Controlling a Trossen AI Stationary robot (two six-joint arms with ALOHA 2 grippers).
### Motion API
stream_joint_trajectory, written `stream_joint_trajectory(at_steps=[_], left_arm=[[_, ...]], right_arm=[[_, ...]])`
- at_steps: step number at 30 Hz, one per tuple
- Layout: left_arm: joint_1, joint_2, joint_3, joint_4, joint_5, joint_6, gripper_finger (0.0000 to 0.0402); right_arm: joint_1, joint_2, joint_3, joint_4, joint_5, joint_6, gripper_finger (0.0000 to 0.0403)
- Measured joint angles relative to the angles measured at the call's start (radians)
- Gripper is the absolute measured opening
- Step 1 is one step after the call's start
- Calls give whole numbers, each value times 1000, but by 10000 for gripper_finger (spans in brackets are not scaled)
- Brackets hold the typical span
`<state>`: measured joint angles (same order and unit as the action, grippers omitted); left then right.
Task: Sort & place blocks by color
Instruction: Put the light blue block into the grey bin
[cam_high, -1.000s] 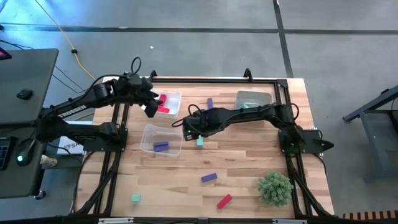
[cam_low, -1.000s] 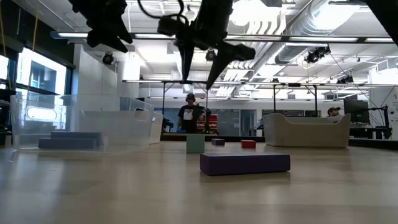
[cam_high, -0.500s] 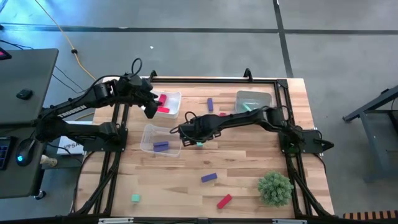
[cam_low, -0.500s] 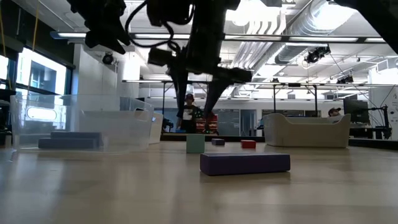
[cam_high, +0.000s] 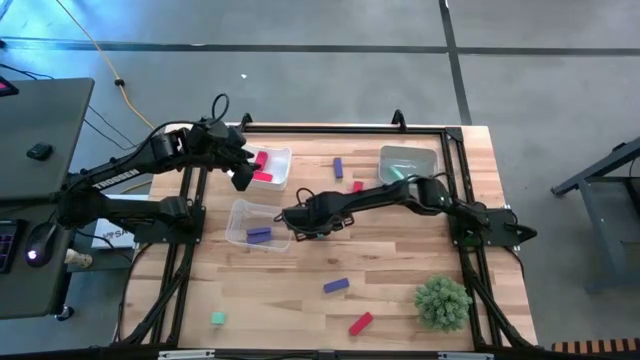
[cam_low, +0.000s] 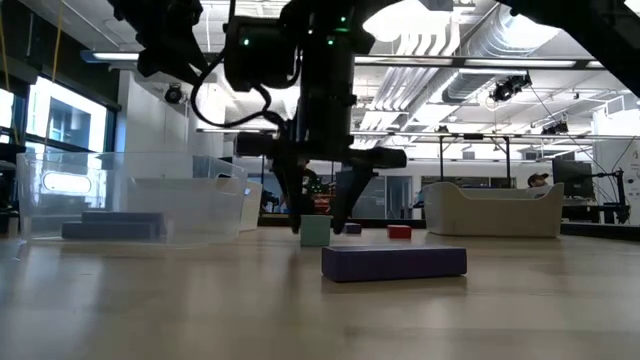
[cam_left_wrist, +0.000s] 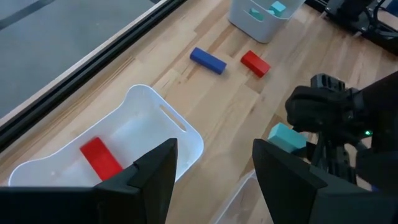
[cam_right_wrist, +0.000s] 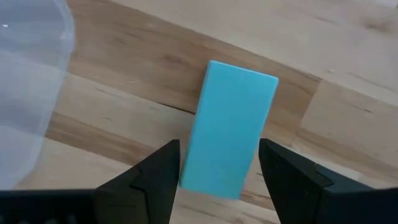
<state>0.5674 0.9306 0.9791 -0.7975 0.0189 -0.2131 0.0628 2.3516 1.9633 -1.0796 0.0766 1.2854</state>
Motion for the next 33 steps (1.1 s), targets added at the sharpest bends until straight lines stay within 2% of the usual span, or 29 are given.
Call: stream_joint_trajectory(at_steps=[4,10,18,23,27,33], left_arm=[[0,0,0,0,0,0,200],[0,0,0,0,0,0,200],[0,0,0,0,0,0,200],[0,0,0,1,0,0,200],[0,0,0,1,0,0,200],[0,0,0,1,-4,0,200]], right_arm=[[0,11,0,0,1,-5,196],[0,12,1,1,5,-56,109],[0,4,1,2,-3,-179,109],[-2,-5,41,-30,31,-285,109],[-4,-5,85,-58,83,-366,109],[-16,-6,193,-210,213,-453,109]])
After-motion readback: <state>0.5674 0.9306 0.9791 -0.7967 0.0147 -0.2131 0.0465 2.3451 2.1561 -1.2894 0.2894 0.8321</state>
